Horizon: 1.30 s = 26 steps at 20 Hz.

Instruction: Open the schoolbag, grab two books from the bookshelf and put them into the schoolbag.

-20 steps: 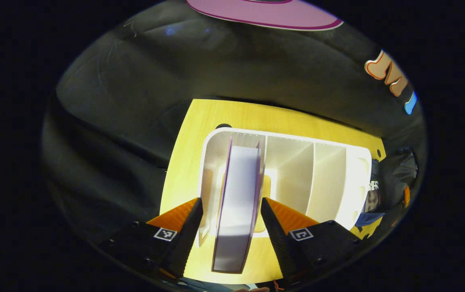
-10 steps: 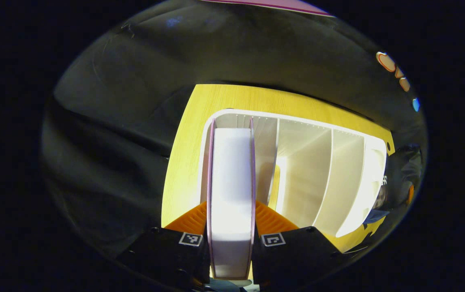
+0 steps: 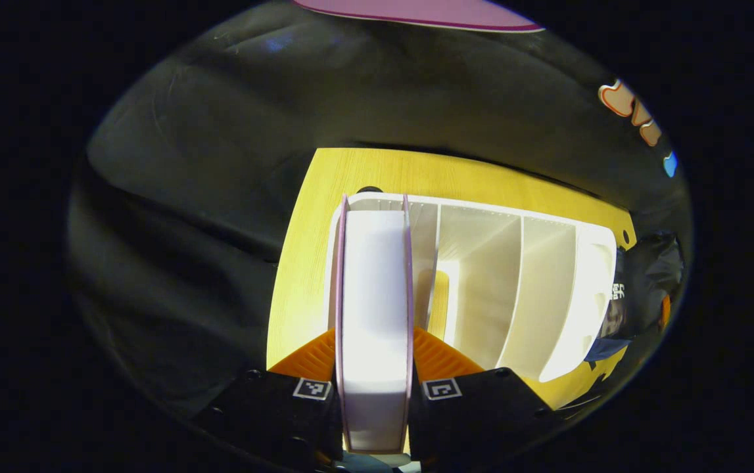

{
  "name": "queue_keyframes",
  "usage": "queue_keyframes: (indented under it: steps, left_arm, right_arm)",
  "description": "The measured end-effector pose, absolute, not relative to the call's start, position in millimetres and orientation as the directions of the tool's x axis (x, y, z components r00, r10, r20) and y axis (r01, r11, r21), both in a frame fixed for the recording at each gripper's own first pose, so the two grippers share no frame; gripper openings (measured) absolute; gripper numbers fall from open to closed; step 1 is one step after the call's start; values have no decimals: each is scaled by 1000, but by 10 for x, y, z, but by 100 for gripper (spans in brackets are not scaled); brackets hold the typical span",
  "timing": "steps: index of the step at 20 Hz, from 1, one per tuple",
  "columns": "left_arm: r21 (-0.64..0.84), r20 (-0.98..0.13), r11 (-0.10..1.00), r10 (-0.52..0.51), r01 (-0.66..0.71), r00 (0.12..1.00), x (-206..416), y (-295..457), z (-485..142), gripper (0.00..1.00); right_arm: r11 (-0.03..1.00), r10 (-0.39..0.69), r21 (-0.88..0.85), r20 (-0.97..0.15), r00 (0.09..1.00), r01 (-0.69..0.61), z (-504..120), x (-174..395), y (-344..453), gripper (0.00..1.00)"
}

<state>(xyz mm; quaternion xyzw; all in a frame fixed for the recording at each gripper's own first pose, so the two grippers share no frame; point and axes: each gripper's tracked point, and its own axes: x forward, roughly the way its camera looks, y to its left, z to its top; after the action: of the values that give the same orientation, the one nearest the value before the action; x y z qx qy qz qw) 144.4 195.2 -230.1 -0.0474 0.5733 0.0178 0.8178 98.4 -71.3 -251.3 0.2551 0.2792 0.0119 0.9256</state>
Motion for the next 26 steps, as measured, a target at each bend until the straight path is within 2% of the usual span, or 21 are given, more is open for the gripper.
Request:
queue_keyframes:
  steps: [6,19,26]
  left_arm:
    - [-64,-926,996,-39,-56,376,1412,1981,-1991,36]
    - [-138,-883,985,-75,-104,463,1168,2071,-1234,35]
    - [-274,-815,953,-159,-129,558,1016,2067,-656,36]
  right_arm:
    - [871,168,478,-512,843,116,-2507,991,-718,4]
    - [866,185,489,-509,841,106,-2490,1025,-707,4]
    - [861,183,495,-511,840,114,-2474,1029,-723,4]
